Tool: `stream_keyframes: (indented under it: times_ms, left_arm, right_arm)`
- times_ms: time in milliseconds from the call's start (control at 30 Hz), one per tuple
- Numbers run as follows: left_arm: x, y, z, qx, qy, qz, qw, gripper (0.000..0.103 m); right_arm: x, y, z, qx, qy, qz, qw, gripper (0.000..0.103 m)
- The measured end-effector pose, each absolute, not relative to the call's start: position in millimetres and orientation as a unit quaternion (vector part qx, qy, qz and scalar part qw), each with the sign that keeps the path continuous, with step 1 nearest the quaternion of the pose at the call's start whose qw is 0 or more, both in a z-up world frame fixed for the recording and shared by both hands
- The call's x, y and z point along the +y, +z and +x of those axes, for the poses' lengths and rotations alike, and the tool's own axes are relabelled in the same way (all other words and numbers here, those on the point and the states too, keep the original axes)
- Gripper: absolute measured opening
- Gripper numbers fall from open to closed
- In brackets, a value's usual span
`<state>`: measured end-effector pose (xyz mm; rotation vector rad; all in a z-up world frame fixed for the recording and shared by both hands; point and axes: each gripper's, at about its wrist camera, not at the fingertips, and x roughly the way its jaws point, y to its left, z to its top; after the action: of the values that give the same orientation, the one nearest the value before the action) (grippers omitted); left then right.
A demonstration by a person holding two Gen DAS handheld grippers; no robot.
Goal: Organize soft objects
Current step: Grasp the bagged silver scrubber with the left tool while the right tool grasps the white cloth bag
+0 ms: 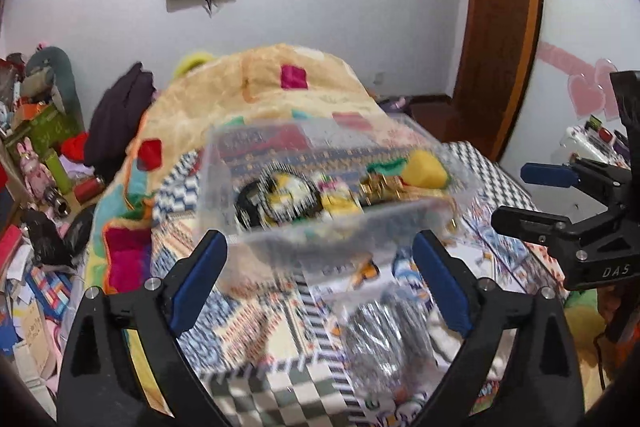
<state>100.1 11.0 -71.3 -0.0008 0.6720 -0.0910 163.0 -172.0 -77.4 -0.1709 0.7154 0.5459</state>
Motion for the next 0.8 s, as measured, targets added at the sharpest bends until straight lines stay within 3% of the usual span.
stream_keyframes:
  times_ms: [367, 467, 600, 700, 800]
  left_arm:
    - [-4, -121, 95, 0.402, -0.073, -0.016, 0.912, 0.095]
    - [-9, -129, 93, 0.413, -0.078, -0.012, 0.907, 0.09]
    - [-9, -138, 96, 0.429, -0.093, -0.024, 0.898, 0.079]
    - [-10, -141, 96, 0.429, -0.098, -0.026, 0.898, 0.074]
    - [-12, -141, 96, 0.426, -0.11, -0.026, 0.898, 0.058]
  right_arm:
    - [-159, -126, 148, 0.42, 0.297, -0.102, 0.851, 0.085]
    - [-155, -135, 147, 0.435, 0.301, -0.103, 0.842, 0.084]
    - [-156, -145, 154, 0.461, 0.309, -0.094, 0.826, 0.064]
    - [-158, -149, 152, 0.466, 0.311, -0.093, 0.823, 0.055]
    - [-157, -147, 149, 0.462, 0.316, -0.094, 0.823, 0.04]
